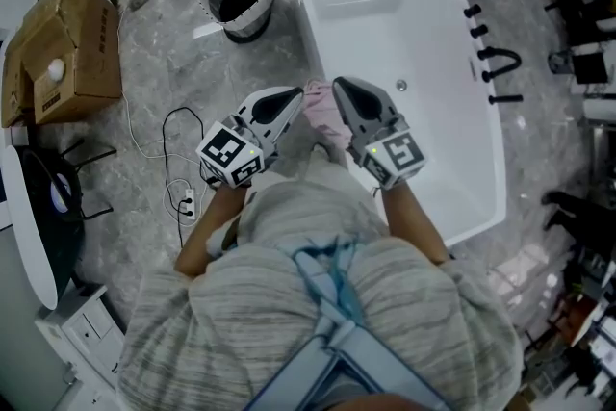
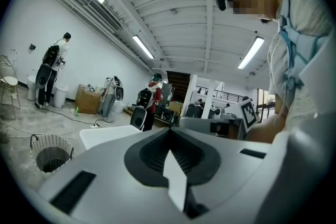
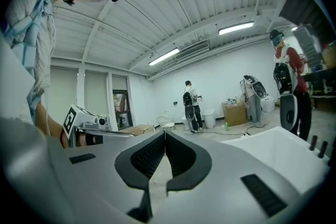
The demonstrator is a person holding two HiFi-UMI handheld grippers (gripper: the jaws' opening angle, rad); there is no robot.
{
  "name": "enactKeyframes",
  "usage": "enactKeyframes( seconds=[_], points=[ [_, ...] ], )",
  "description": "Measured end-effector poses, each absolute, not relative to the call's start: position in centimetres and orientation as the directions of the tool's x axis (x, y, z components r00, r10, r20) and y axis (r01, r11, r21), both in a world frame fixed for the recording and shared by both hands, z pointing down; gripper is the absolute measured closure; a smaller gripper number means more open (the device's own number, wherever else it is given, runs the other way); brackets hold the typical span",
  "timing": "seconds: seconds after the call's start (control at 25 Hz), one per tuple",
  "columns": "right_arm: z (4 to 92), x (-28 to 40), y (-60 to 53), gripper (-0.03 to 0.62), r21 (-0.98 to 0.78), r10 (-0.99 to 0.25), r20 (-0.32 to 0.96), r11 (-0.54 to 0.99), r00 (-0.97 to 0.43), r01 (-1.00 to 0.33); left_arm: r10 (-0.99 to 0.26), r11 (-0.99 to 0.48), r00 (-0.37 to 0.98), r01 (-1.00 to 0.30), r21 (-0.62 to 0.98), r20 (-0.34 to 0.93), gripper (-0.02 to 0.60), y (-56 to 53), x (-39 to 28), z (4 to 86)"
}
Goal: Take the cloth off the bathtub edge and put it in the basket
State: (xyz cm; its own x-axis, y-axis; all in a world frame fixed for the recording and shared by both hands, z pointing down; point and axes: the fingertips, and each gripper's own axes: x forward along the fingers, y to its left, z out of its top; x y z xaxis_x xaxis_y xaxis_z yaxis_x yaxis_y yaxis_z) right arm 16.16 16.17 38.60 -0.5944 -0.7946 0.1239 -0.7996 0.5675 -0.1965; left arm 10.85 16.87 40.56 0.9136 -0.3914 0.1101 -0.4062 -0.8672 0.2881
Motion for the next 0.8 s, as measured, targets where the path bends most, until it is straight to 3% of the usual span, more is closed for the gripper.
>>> enactKeyframes(
  seconds=[0.8],
  points=[
    [48.5, 24.8, 16.9, 0.591, -0.201, -0.824, 0.298, 0.44, -0.483, -0.875, -0.236, -0.926, 0.949, -0.284, 0.248, 0.208, 0.578, 15.7, 19.6, 48.8]
  ],
)
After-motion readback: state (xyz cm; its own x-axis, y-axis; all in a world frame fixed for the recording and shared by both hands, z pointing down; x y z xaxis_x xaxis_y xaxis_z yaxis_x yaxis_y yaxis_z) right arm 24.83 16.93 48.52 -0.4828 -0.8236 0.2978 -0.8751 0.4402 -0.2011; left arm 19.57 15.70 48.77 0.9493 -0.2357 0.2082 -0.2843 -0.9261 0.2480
